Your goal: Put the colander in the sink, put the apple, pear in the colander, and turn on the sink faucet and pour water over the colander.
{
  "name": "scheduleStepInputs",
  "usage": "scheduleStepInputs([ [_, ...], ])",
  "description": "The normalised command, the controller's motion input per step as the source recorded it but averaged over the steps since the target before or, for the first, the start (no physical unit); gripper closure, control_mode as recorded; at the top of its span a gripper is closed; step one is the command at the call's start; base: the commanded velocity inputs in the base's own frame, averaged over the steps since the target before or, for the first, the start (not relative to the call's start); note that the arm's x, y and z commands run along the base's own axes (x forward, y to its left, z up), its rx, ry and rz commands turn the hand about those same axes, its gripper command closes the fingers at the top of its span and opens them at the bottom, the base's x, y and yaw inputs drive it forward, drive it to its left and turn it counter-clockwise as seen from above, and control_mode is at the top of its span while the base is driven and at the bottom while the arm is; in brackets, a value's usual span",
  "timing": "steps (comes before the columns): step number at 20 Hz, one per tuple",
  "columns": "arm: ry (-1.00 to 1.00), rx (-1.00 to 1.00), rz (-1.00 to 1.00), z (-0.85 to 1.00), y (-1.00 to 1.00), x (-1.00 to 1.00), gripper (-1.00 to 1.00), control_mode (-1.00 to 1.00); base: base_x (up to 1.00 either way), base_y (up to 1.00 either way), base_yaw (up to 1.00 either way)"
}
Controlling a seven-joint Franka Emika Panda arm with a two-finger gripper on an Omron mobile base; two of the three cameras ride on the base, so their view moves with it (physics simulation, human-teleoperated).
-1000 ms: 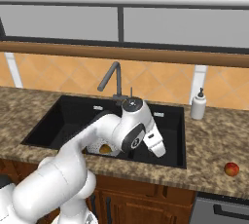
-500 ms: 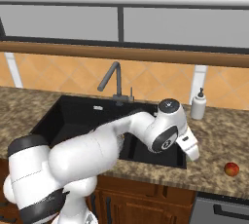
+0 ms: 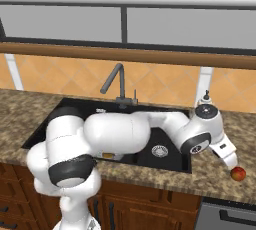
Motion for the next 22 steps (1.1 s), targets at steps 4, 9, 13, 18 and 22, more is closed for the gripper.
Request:
scheduleStepInputs([
  [4, 0.07, 0.03, 0.00, -0.23, -0.47, 0.00, -1.00, -1.00, 0.00, 0.00, 0.00],
  [9, 0.06, 0.05, 0.00, -0.34, -0.40, 0.00, -1.00, -1.00, 0.00, 0.00, 0.00],
  [13, 0.01, 0.04, 0.00, -0.19, -0.61, 0.00, -1.00, -1.00, 0.00, 0.00, 0.00],
  [18, 0.03, 0.05, 0.00, -0.09, -0.46, 0.00, -1.00, -1.00, 0.00, 0.00, 0.00],
  [22, 0.06, 0.09, 0.00, -0.13, -0.09, 0.00, -1.00, -1.00, 0.00, 0.00, 0.00],
])
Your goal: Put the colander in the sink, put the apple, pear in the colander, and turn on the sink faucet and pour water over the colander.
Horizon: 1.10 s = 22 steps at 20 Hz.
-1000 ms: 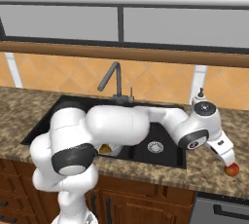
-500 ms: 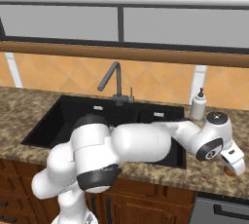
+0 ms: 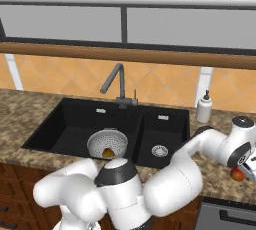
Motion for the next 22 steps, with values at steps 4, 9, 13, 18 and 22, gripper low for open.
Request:
scheduleStepInputs([
  [4, 0.06, 0.09, 0.02, -0.14, 0.00, 0.00, -1.00, -1.00, 0.00, 0.00, 0.00],
  [9, 0.01, 0.05, 0.02, -0.13, 0.00, 0.12, -1.00, -1.00, 0.00, 0.00, 0.00],
  [13, 0.02, 0.02, 0.01, -0.18, 0.00, 0.30, -1.00, -1.00, 0.00, 0.00, 0.00],
  [18, 0.02, 0.01, 0.00, -0.28, -0.06, 0.13, -1.00, -1.00, 0.00, 0.00, 0.00],
  [22, 0.02, 0.01, 0.00, -0.32, -0.15, 0.00, -1.00, -1.00, 0.00, 0.00, 0.00],
])
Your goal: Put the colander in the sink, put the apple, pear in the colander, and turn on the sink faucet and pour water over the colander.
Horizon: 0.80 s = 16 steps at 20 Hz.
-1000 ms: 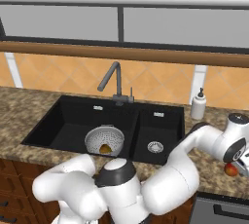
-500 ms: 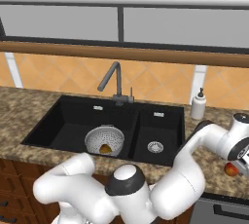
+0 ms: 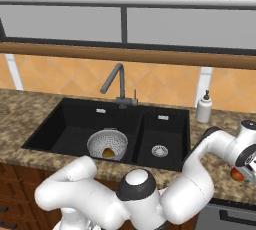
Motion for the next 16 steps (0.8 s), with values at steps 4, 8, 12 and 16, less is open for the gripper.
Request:
scheduleStepInputs([
  [4, 0.02, 0.02, 0.00, -0.27, -0.09, 0.00, -1.00, -1.00, 0.00, 0.00, 0.00],
  [8, 0.03, 0.02, 0.01, -0.18, 0.00, 0.00, 1.00, -1.00, 0.00, 0.00, 0.00],
  [12, 0.01, 0.04, 0.01, -0.02, 0.00, 0.00, 1.00, -1.00, 0.00, 0.00, 0.00],
  [16, 0.00, 0.06, 0.00, 0.24, 0.30, -0.07, 1.00, -1.00, 0.00, 0.00, 0.00],
])
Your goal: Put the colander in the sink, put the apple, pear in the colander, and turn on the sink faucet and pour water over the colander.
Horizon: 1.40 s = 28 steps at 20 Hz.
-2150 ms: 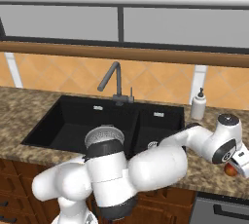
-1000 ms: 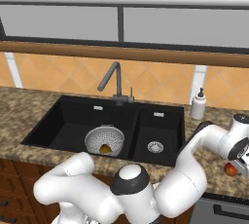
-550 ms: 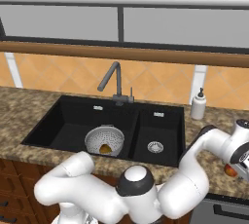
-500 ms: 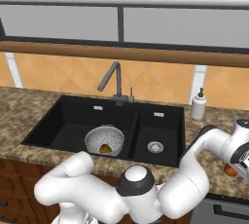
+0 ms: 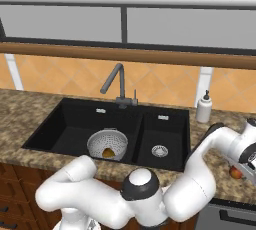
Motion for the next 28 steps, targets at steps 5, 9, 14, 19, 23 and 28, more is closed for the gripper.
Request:
scheduleStepInputs([
  [5, -0.07, 0.01, 0.00, 0.68, 0.92, -0.04, 1.00, -1.00, 0.00, 0.00, 0.00],
  [9, -0.03, 0.00, 0.00, 0.64, 1.00, -0.04, 1.00, -1.00, 0.00, 0.00, 0.00],
  [14, 0.00, -0.01, 0.00, 0.30, 1.00, -0.15, 1.00, -1.00, 0.00, 0.00, 0.00],
  [19, 0.00, -0.04, 0.00, 0.02, 1.00, -0.27, 1.00, -1.00, 0.00, 0.00, 0.00],
  [23, 0.00, -0.05, 0.01, 0.00, 1.00, -0.14, 1.00, -1.00, 0.00, 0.00, 0.00],
  [28, 0.00, -0.05, 0.03, 0.00, 1.00, -0.02, 1.00, -1.00, 0.00, 0.00, 0.00],
])
